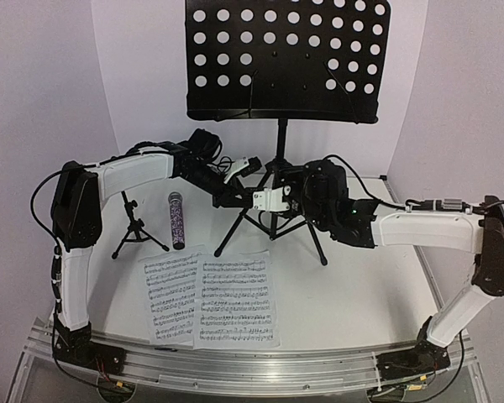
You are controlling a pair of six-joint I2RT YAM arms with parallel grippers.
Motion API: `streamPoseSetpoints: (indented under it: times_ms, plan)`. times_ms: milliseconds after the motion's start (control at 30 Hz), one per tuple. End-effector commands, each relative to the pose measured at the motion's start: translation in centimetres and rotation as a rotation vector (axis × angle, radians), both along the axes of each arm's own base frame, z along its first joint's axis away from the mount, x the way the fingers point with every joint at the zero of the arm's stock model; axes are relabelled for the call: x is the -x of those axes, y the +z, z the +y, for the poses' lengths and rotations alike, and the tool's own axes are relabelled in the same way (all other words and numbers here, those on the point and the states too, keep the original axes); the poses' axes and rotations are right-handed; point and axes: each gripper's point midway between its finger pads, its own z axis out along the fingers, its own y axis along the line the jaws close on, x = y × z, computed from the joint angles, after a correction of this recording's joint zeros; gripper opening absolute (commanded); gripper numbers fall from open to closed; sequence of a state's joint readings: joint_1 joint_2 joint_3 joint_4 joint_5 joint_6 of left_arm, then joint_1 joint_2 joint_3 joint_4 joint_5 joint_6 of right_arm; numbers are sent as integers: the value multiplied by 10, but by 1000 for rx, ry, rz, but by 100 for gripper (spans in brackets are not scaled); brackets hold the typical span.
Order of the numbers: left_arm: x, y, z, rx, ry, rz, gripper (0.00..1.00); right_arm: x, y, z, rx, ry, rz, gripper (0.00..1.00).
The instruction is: Set up the instrument practice props
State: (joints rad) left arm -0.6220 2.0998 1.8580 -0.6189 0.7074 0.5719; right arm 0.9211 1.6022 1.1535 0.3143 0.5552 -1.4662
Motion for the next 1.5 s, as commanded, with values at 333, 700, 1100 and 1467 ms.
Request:
streamPoseSetpoints:
  times_ms: [333,700,1100,1467]
  plan:
    - [9,-20,5,-63,-31,14,0,-13,25,2,-23,-49,-88,42]
    - [9,-21,5,-63,-32,17,0,-23,23,-7,-34,-91,-88,39]
    - [8,-22,5,-63,-31,15,0,-31,18,-3,-42,-92,-78,23]
    - [8,-22,4,-62,-30,14,0,-36,5,0,-76,-141,-52,0]
